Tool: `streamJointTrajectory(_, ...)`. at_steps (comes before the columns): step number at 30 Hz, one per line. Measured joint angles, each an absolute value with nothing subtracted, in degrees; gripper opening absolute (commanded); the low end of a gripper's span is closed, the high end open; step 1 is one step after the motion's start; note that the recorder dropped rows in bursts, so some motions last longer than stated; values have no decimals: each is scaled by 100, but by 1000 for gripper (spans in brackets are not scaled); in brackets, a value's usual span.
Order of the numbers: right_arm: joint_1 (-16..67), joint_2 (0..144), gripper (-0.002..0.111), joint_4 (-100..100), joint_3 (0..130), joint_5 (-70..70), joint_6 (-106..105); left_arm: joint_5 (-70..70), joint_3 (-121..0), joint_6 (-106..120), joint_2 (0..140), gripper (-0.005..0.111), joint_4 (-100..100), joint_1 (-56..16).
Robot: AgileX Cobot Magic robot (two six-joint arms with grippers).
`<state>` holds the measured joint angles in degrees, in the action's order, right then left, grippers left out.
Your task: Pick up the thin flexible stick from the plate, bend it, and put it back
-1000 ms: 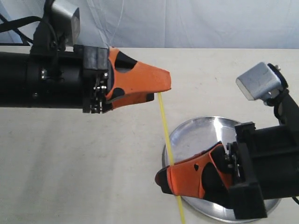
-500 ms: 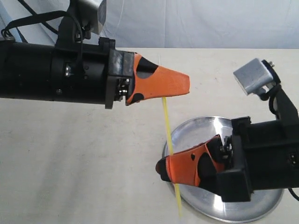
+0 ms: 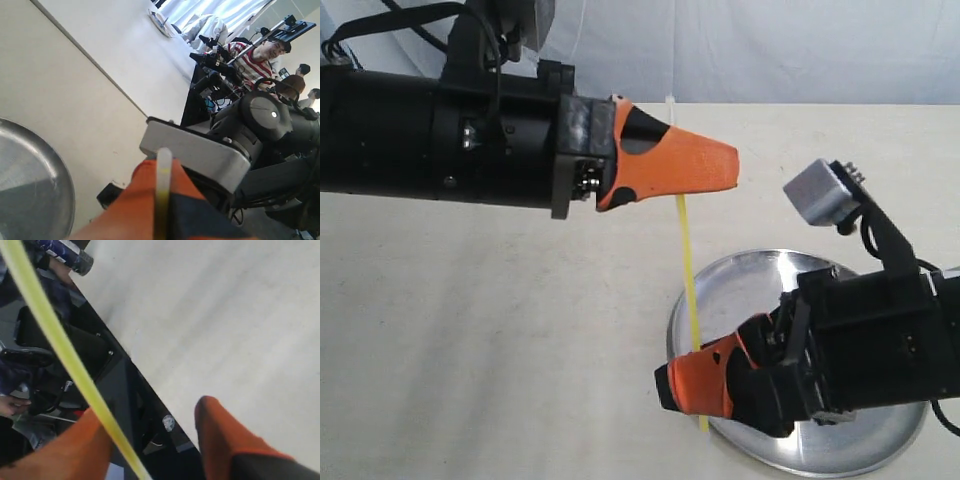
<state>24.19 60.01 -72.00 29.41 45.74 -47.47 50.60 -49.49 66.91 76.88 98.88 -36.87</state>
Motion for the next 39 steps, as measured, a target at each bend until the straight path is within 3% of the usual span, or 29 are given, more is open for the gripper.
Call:
streamJointTrajectory(3, 2419, 6139, 0, -7353, 2941, 4726, -4833, 4835, -5009, 6777, 7688, 0, 9888, -3785)
streamJointTrajectory(9, 2419, 6142, -1, -7535, 2941, 5170, -5208, 4314, -5022, 6921, 7702, 0, 9716, -3892)
streamJointTrajectory(16, 2422, 5276, -1, -7469, 2917, 4752, -5203, 3971, -5095, 6847, 7702, 0, 9268, -3892)
streamJointTrajectory(25, 2422, 4511, -1, -5425, 2907, 4096, -3421, 4748, -5195, 6911, 7682, 0, 9945, -3892)
streamJointTrajectory(39, 2422, 4787, -1, -7392, 3027, 5134, -5223, 3300, -5742, 7183, 8323, 0, 9076, -4899)
